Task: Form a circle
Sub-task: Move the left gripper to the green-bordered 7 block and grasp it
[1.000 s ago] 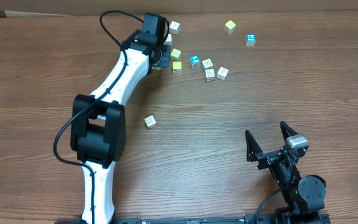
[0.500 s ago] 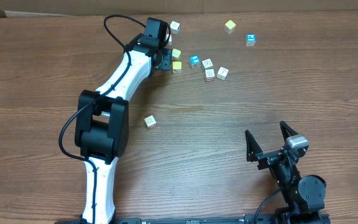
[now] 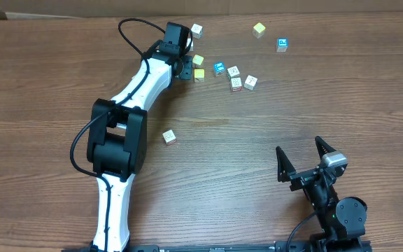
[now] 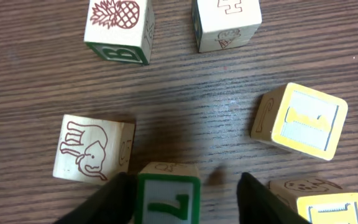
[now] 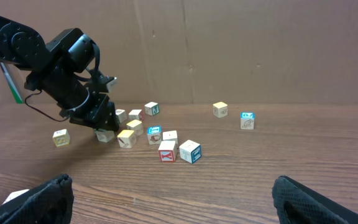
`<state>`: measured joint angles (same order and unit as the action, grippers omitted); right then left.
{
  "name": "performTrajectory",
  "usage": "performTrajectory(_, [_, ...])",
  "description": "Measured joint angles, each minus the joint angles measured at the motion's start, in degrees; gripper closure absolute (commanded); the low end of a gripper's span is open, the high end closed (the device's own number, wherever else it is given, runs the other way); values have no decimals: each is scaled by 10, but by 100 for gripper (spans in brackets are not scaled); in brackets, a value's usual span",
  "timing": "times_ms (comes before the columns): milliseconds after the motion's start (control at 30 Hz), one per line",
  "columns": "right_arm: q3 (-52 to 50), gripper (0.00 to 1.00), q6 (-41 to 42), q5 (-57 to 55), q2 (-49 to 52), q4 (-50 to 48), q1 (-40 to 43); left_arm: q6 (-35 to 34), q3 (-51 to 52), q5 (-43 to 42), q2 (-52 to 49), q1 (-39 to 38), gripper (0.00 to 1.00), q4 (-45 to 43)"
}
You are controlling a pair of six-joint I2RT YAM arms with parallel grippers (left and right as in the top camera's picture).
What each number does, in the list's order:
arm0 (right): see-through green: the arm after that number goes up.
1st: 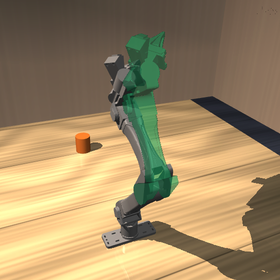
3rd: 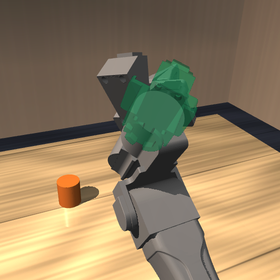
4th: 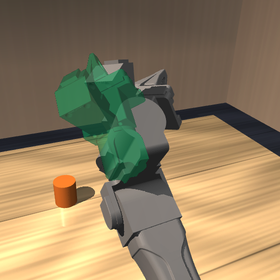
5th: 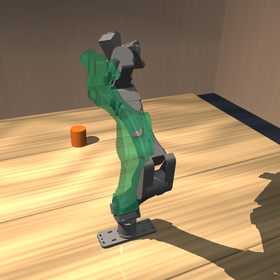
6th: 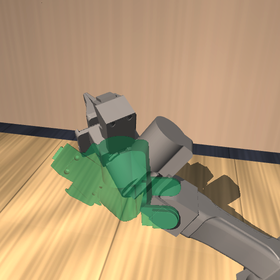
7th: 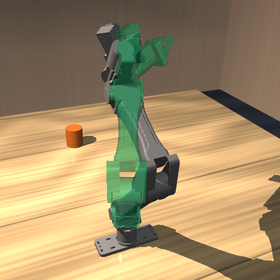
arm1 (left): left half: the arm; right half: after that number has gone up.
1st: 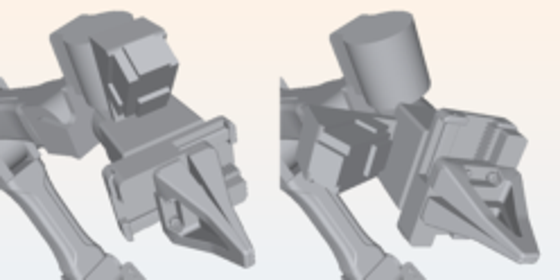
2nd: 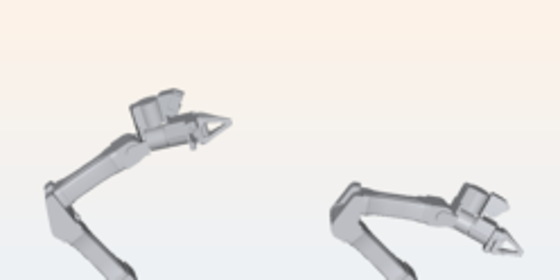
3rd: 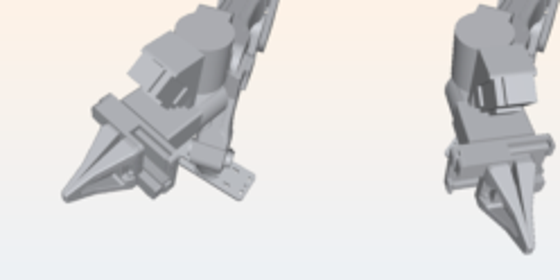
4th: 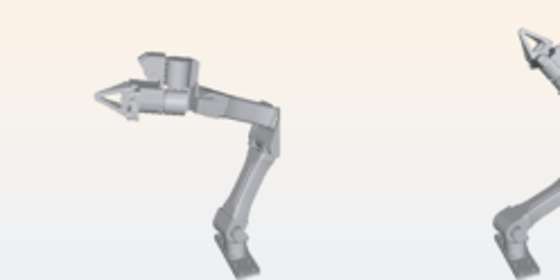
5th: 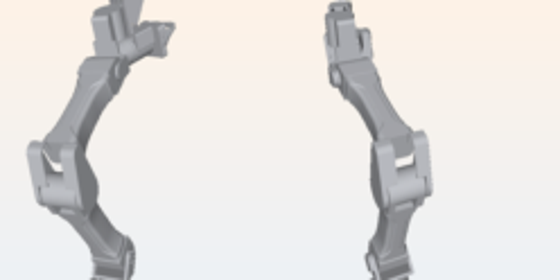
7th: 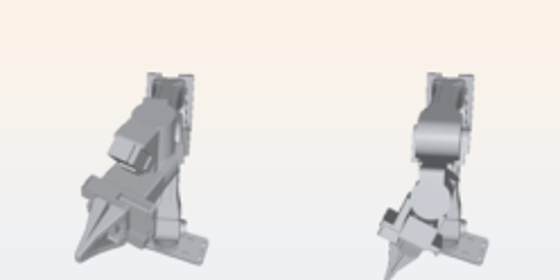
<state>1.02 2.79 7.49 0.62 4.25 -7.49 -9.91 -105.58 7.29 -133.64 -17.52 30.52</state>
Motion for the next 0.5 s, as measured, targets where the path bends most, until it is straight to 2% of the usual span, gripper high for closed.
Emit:
performTrajectory(167, [0,0,0,0,0,0,0,1,0,1,0,0,59,-2])
performTrajectory(367, [0,0,0,0,0,0,0,1,0,2,0,0,58,-2])
performTrajectory(433, [0,0,0,0,0,0,0,1,0,2,0,0,68,-2])
performTrajectory(500, [0,0,0,0,0,0,0,2,0,2,0,0,69,-1])
